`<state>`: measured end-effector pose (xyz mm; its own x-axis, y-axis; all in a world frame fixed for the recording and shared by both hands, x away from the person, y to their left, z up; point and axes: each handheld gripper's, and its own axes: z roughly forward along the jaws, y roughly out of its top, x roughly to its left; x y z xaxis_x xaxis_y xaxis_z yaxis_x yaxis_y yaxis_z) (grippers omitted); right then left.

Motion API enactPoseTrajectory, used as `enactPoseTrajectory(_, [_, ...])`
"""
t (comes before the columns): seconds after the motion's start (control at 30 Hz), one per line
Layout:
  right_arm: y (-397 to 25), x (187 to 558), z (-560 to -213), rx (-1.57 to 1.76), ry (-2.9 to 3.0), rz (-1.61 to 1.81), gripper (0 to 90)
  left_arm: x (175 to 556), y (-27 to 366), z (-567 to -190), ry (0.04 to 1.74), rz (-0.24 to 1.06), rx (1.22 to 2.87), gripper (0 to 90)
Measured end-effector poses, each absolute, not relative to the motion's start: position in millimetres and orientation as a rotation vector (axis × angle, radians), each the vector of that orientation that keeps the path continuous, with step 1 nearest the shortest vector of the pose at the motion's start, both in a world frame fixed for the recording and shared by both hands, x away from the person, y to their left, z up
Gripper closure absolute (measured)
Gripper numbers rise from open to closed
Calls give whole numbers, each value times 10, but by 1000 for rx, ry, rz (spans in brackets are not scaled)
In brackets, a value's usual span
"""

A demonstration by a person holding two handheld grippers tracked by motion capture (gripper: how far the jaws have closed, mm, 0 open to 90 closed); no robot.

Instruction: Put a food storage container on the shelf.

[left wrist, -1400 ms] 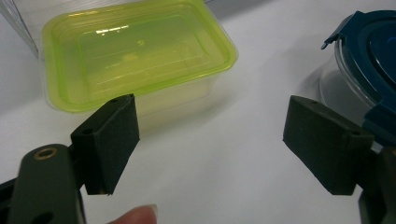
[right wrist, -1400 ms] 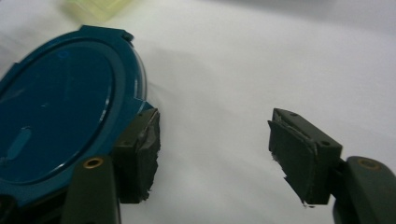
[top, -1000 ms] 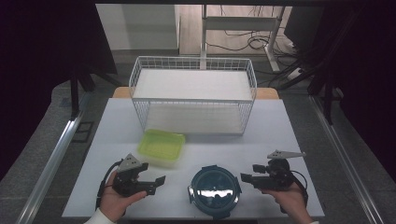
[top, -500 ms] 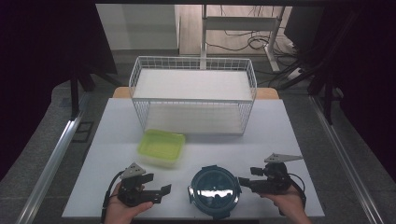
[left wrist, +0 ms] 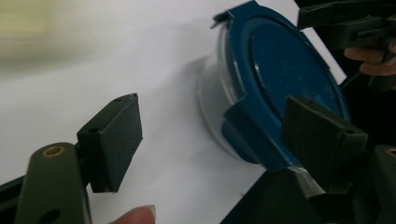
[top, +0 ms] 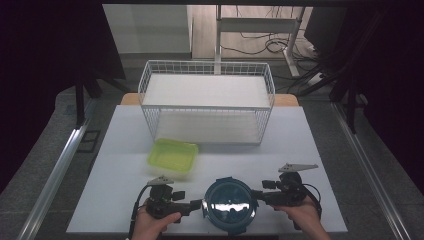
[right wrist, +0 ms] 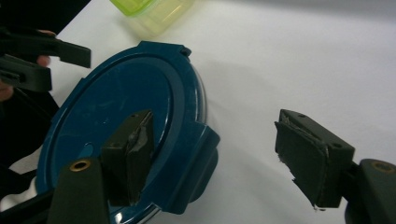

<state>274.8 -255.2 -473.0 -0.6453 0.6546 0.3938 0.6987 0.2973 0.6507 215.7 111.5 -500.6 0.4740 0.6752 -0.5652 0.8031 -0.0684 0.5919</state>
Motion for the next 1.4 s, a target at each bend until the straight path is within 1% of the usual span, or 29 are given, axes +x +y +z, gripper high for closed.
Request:
enactPoseTrajectory(0.17, [-2548, 2755, -4751, -1283, -2438, -1279, 269, 2167, 995, -5049, 1242, -264, 1776, 222])
enactPoseTrajectory(0.3, [-2549, 2781, -4801, -1277, -2390, -1264, 261, 2177, 916, -5084, 1233, -311, 1780, 230])
enactPoseTrajectory(0.4, [-2533, 2790, -4838, -1266, -2356, -1243, 256, 2194, 903, -5123, 1234, -387, 1737, 250])
enactPoseTrajectory(0.7, [-2448, 2805, -4955, -1239, -2231, -1170, 257, 2208, 913, -5186, 1248, -459, 1694, 276])
enactPoseTrajectory(0.83, [-2419, 2822, -5028, -1246, -2152, -1114, 280, 2219, 910, -5219, 1242, -510, 1675, 296])
enactPoseTrajectory(0.9, [-2418, 2838, -5048, -1258, -2108, -1101, 296, 2221, 896, -5235, 1239, -532, 1664, 323])
enactPoseTrajectory(0.93, [-2436, 2850, -5052, -1274, -2082, -1097, 319, 2220, 887, -5239, 1238, -545, 1665, 353])
enactPoseTrajectory(1.0, [-2448, 2854, -5060, -1287, -2058, -1095, 331, 2213, 867, -5246, 1249, -534, 1670, 368])
enactPoseTrajectory(1.13, [-2483, 2867, -5069, -1316, -2007, -1080, 357, 2224, 875, -5255, 1275, -557, 1643, 398])
enactPoseTrajectory(1.4, [-2494, 2872, -5065, -1349, -1978, -1070, 378, 2230, 866, -5249, 1296, -564, 1626, 411])
